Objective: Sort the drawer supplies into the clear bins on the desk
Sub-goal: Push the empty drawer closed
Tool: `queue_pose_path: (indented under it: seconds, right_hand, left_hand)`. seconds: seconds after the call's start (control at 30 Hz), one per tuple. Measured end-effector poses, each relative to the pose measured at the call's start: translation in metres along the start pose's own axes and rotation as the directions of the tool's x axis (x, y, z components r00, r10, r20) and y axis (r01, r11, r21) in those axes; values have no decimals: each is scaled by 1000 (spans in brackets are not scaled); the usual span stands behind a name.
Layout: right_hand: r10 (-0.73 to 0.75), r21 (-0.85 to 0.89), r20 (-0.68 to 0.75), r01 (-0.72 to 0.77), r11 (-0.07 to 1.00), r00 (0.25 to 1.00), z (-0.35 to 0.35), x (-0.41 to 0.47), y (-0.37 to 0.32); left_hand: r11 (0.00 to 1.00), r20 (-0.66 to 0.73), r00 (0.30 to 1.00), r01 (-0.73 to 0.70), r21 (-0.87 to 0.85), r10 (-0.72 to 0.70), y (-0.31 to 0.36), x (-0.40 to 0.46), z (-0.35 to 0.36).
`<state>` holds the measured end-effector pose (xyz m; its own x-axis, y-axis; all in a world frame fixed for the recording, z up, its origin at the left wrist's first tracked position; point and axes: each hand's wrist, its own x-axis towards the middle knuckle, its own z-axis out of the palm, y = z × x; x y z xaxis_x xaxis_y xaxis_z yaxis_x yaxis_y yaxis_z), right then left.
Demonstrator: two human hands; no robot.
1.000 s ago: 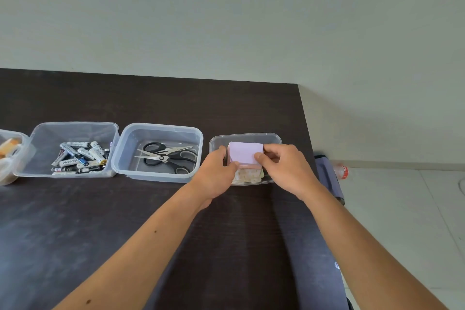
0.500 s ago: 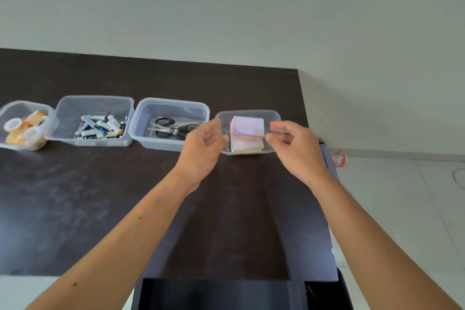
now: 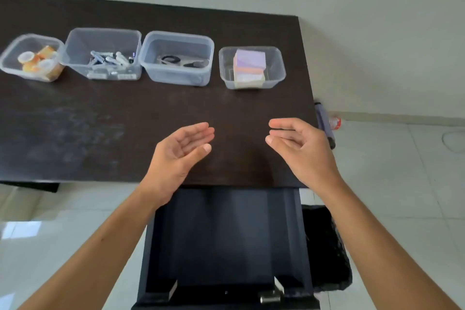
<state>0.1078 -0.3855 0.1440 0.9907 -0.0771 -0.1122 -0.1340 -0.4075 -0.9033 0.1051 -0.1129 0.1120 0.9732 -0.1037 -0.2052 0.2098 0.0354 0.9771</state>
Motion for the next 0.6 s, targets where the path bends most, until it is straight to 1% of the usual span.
queue_pose_path:
  seconds: [0.1,0.23,0.33,0.43,0.47,0.53,0.6]
  right_hand:
    - [-5,-55,7,5,998,1000,13,-53,19]
    - [56,-116,83,-46,992,995,29,-129,44]
    - [72,-206,117,-46,977,991,40,-188,65]
    - [78,-247,151,-39,968,986,48,-234,90]
    - [79,-261,167,-33,965,983,50,-246,100]
    - [90,-302,200,-26,953,976,52,-263,116]
    - [101,-360,244,-7,933,965,54,-273,129]
  left_hand:
    - [999,48,998,31,-41,-29,-30,-50,-9]
    - [996,131,987,92,22,-94,-70,-124,-25]
    - [983,137,981,117,145,-137,-96,-172,-34]
    - [958,97,979,154,244,-182,-117,-207,-39]
    - [942,88,978,153,300,-187,-124,-216,-40]
    - [880,88,981,114,461,-172,-133,-228,-41]
    - [809,99,984,65,585,-150,-138,-233,-41]
